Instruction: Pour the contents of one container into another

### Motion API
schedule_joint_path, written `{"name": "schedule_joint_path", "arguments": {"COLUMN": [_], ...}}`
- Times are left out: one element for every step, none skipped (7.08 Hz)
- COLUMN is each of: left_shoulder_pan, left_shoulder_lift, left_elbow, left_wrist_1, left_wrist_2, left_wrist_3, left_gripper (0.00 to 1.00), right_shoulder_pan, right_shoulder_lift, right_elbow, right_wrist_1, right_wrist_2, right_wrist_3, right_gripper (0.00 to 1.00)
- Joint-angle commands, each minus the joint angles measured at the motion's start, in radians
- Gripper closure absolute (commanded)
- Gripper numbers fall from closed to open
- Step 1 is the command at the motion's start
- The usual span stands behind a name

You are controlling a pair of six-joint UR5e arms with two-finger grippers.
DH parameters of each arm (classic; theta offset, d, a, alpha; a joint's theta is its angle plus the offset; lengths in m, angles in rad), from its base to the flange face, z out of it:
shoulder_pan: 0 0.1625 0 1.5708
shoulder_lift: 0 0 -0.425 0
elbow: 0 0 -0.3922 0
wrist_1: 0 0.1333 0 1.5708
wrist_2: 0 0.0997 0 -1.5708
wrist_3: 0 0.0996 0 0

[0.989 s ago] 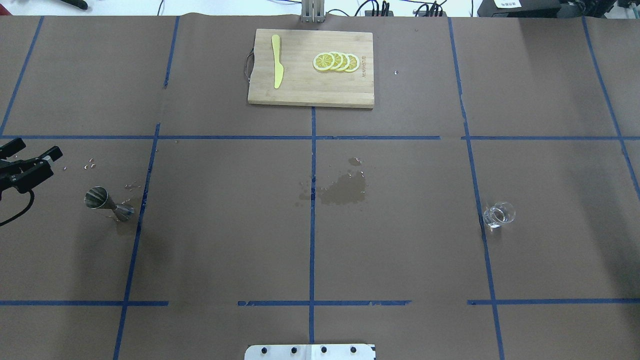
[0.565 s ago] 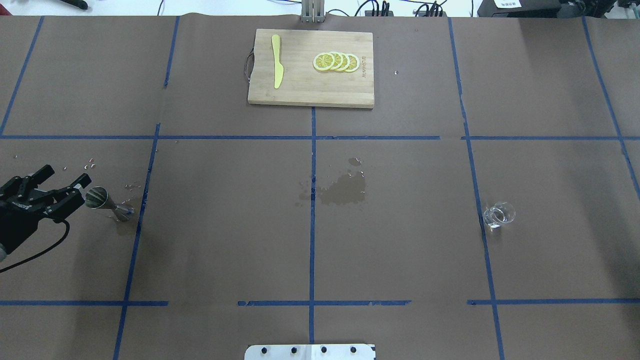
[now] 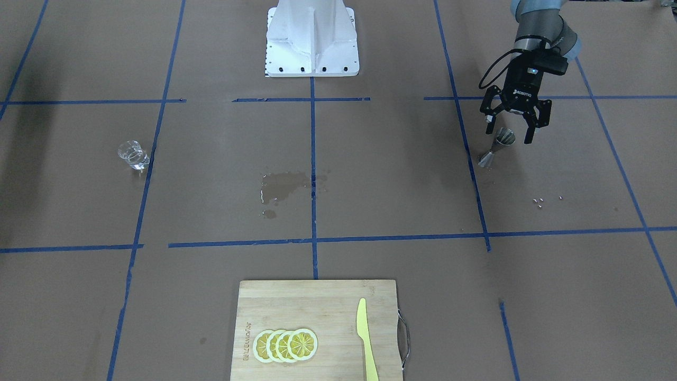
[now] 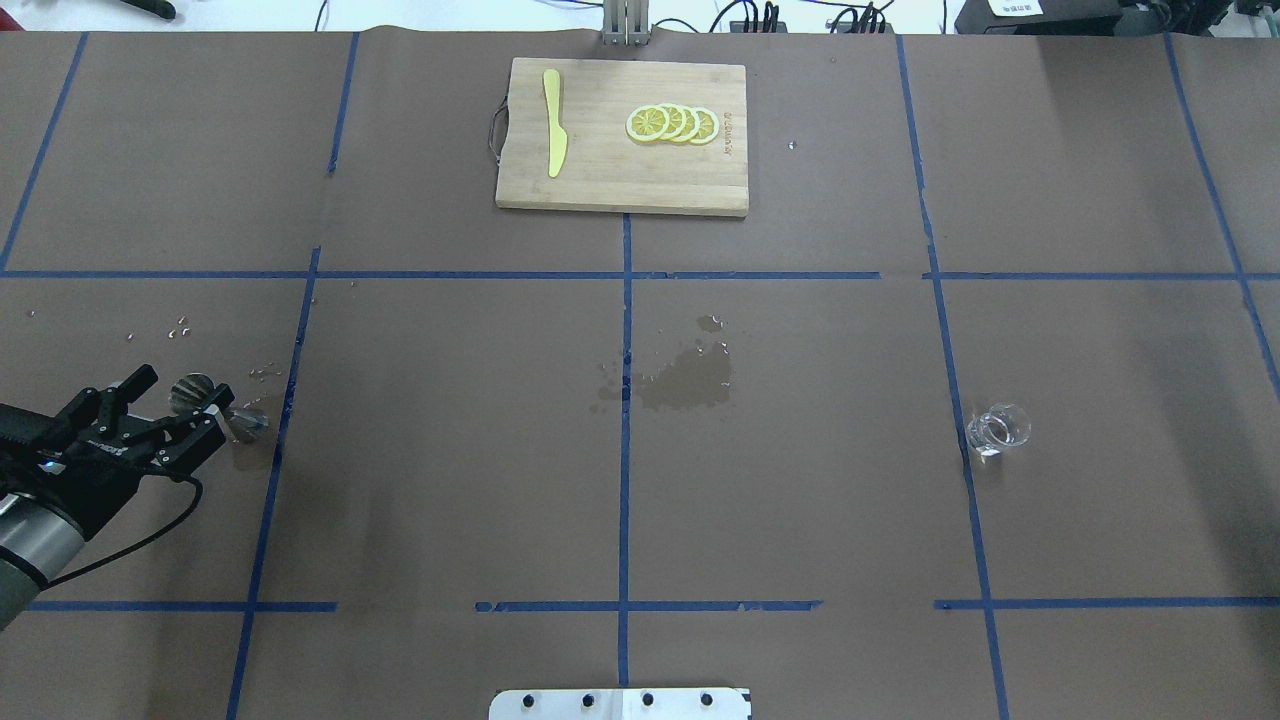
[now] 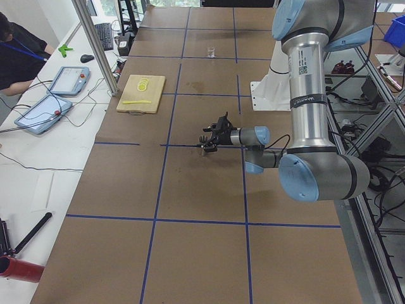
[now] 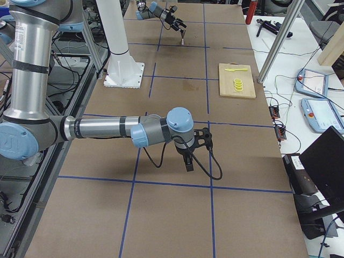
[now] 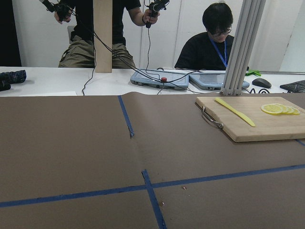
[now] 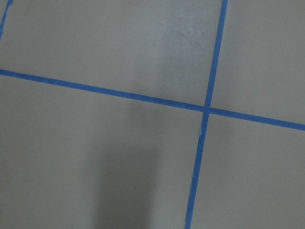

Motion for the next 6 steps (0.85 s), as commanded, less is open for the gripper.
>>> {"name": "schedule_joint_path", "arguments": {"left_shoulder_pan": [0.024, 0.035, 0.041, 0.041, 0.041, 0.042], "left_shoulder_lift": [-0.023, -0.036, -0.054, -0.075, -0.079, -0.079], "left_elbow": [0.054, 0.065, 0.094, 0.131, 0.142, 0.142], "left_wrist_1": [0.008, 0.008, 0.007, 0.005, -0.003, -0.004], "left_wrist_2": [0.021, 0.021, 0.021, 0.021, 0.021, 0.02], "left_wrist_3": [0.0, 0.0, -0.002, -0.003, -0.003, -0.003], "left_gripper": [0.01, 0.01, 0.02, 0.02, 0.04, 0.05], "right_shoulder_pan": [0.0, 0.0, 0.0, 0.0, 0.0, 0.0], "right_shoulder_lift": [0.0, 0.0, 0.0, 0.0, 0.0, 0.0], "right_elbow": [-0.002, -0.002, -0.002, -0.002, -0.002, -0.002], "right_wrist_1": [0.0, 0.0, 0.0, 0.0, 0.0, 0.0], "right_wrist_2": [0.0, 0.0, 0.0, 0.0, 0.0, 0.0], "right_wrist_3": [0.001, 0.0, 0.001, 0.001, 0.001, 0.001], "right_gripper": [0.0, 0.0, 0.0, 0.0, 0.0, 0.0]}}
